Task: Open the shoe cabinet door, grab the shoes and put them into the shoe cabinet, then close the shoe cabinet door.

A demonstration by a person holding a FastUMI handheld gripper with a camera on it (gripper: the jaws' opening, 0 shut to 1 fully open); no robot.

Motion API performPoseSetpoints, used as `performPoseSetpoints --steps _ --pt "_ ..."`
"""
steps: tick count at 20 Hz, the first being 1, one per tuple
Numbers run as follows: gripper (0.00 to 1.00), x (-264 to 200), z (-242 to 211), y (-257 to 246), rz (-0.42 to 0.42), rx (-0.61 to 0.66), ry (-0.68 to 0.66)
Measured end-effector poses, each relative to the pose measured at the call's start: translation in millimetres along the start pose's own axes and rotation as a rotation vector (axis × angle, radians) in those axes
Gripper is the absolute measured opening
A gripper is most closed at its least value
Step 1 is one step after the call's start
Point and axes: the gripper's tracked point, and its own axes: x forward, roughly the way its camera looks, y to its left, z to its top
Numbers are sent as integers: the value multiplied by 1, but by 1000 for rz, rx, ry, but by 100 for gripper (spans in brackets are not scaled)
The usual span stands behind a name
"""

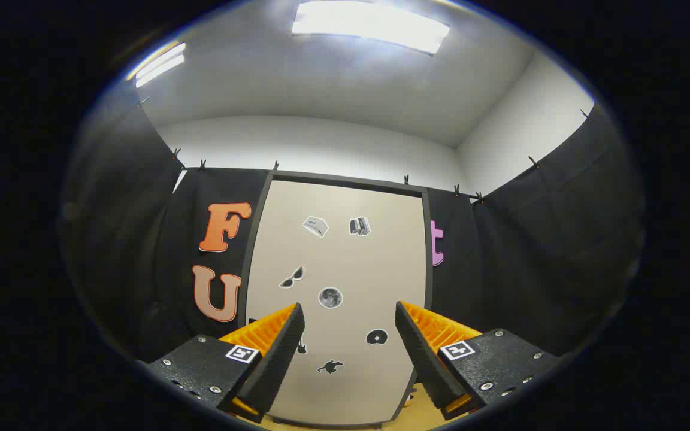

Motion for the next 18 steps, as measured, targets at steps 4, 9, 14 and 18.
performPoseSetpoints --steps 4,9,14,18 --pt "94 -1 -2 -1 -9 -3 6" --pt "95 -3 -3 -4 -23 -17 3" --pt "94 -5 -3 -2 -2 22 11" --pt "94 4 -21 9 17 50 48"
